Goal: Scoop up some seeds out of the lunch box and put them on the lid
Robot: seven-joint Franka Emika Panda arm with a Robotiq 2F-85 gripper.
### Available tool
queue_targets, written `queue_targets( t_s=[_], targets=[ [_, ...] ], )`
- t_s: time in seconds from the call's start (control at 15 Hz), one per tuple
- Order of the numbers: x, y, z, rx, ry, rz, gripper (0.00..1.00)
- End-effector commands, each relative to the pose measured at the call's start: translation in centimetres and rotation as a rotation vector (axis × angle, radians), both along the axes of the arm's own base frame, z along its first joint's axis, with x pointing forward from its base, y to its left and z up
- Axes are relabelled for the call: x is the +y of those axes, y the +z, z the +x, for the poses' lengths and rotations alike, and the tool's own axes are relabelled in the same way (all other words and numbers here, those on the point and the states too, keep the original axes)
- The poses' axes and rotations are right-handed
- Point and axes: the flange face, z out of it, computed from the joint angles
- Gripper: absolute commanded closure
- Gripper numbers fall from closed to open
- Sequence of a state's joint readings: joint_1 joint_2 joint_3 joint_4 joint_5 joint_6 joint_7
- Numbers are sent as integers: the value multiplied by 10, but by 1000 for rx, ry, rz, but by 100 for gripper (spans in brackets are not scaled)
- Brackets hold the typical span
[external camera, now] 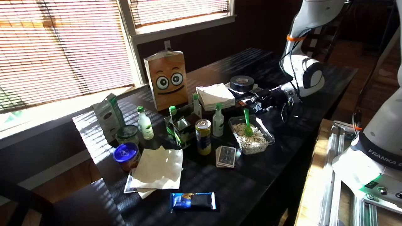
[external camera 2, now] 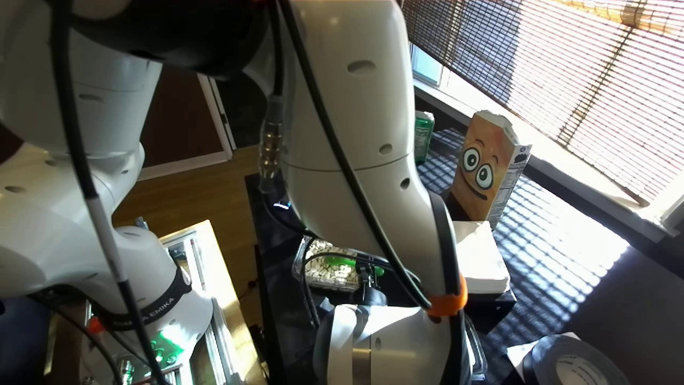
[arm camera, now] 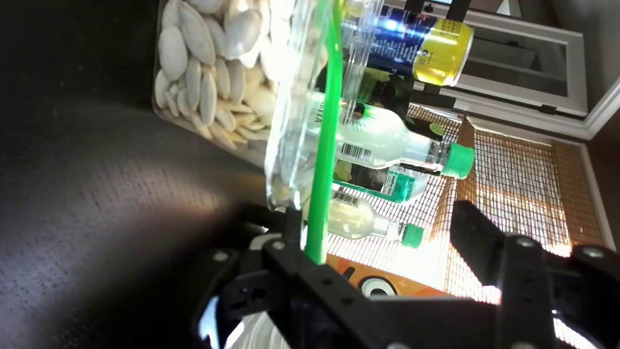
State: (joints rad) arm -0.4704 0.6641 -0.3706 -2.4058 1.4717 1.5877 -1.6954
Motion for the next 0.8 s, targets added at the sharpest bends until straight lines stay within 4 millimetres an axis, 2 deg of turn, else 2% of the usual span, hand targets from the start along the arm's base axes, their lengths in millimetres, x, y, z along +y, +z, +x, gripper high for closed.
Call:
queue_targets(
  t_s=[0.0, 0.13, 0.27, 0.33, 0.4, 0.53, 0.73],
  targets=[
    [10, -6, 5, -15, -28, 5, 22],
    [11, -7, 7, -12, -32, 5, 24],
    [12, -7, 8, -12, -33, 4, 41],
    [12, -7, 8, -11, -35, 4, 55],
    [12, -8, 8, -10, -40, 4, 64],
    [11, -9, 8, -9, -50, 5, 77],
    [11, -10, 8, -8, -58, 5, 83]
  ],
)
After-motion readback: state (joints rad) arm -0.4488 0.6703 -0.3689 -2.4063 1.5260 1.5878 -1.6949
